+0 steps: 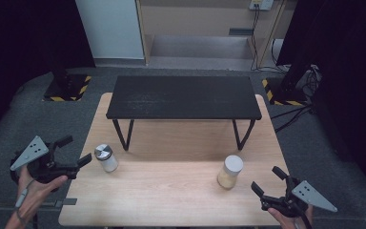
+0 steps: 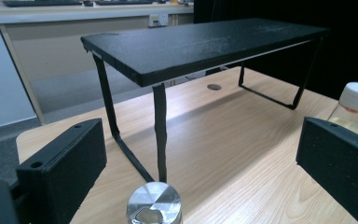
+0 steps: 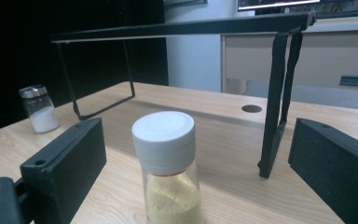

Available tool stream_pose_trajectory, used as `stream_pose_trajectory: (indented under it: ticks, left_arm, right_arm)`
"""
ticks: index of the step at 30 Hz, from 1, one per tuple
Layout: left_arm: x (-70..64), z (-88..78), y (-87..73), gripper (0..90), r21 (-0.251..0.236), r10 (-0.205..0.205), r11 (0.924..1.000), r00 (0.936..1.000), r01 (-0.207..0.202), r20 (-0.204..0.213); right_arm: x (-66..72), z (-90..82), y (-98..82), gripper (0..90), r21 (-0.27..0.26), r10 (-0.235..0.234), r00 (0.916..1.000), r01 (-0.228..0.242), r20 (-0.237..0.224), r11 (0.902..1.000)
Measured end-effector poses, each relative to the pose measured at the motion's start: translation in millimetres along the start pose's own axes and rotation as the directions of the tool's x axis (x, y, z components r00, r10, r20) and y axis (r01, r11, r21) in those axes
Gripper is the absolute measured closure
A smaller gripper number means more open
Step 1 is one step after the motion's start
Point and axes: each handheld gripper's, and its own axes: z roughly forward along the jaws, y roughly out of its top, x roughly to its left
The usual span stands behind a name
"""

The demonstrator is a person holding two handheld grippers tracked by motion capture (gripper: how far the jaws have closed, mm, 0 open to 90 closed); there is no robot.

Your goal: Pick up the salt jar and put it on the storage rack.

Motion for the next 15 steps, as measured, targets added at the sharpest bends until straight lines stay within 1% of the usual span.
stream_pose_trajectory:
  ticks: [4,7,12,15]
  left_arm:
    - [-0.5,-5.3,2.6,0.6,-0.002,0.006,1.0,1.0,-0.006,-0.004]
    - [-0.1,-9.1,3.3,0.5,-0.004,0.004,1.0,1.0,-0.004,-0.004]
    - [3.9,-15.6,9.2,0.0,0.011,0.024,0.9996,0.9995,-0.024,0.018]
    - [6.2,-18.9,11.7,0.0,0.018,0.03,0.9994,0.9992,-0.03,0.026]
  right_arm:
    - [0.7,0.1,-0.5,3.9,-0.001,0.0,1.0,0.0,-0.002,1.0]
    - [0.3,1.1,-1.1,3.9,-0.001,0.002,1.0,-0.002,-0.004,1.0]
    - [-2.4,2.5,-1.0,4.1,0.008,0.004,0.9997,-0.004,-0.022,1.0]
    - [-2.5,1.7,-0.1,4.3,0.008,0.002,0.9997,-0.002,-0.022,1.0]
